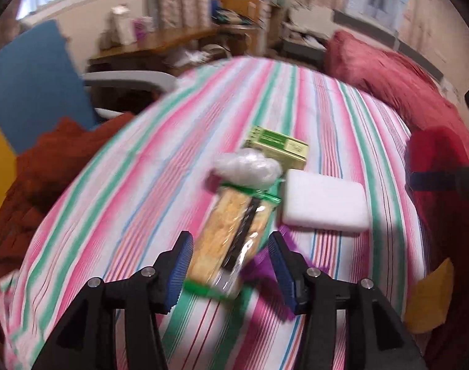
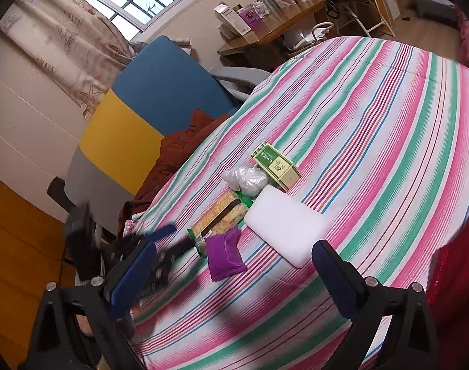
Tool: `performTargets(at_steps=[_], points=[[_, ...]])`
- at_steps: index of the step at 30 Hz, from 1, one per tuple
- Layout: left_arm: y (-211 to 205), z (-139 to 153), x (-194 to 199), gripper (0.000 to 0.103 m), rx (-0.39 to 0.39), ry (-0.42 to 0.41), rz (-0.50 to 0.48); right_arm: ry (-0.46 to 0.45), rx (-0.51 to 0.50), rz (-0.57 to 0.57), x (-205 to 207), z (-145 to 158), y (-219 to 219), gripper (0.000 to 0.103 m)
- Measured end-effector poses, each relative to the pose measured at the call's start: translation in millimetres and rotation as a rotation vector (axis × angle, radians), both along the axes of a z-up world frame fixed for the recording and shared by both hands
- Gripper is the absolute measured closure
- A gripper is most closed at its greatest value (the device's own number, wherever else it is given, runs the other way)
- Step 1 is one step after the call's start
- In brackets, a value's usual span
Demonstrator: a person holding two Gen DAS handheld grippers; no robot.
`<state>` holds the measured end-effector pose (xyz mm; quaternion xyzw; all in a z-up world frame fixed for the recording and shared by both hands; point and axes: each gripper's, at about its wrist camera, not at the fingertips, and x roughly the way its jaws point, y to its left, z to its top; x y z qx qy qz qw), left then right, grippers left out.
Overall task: Organize objects
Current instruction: 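Grasp the second cracker packet with the left gripper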
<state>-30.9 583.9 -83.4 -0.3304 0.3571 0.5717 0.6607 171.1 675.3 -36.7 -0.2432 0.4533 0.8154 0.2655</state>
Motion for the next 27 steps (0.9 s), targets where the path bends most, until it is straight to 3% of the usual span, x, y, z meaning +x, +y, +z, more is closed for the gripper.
performTargets(at_steps=[2,4,6,10,21,27], points=[[11.9,-9.9,5.7,0.051,-0.057,0.004,-0.039,-0.001,-0.004,0.003,-0.5,-0.7,0.1,0.001],[20.2,-16.7,10.2,0.049,-0.056,0.064,-0.044,-0.002,-0.008,0.003,-0.6,-1.5,0.2,0.001],[29.2,-25.9,5.9,0.048,-0.097,0.042,-0.017,0.002,-0.013,0.005,-0.3,-2.1,0.8,0.001],[18.7,-29.0,-2.0,0.051,-0.074,0.020,0.042,0.005,-0.016,0.004,-0.4,-2.7,1.3,0.001],[-103.5,-27.7,-26.1,0.054,-0.019,0.011,0.351,-0.029,-0.015,0.018,-6.5,-3.6,-0.8,0.001],[-180.6,-25.3,-3.5,0.054,0.016,0.045,0.543,-0.120,-0.021,0.110,-28.5,-9.9,-6.3,0.001]])
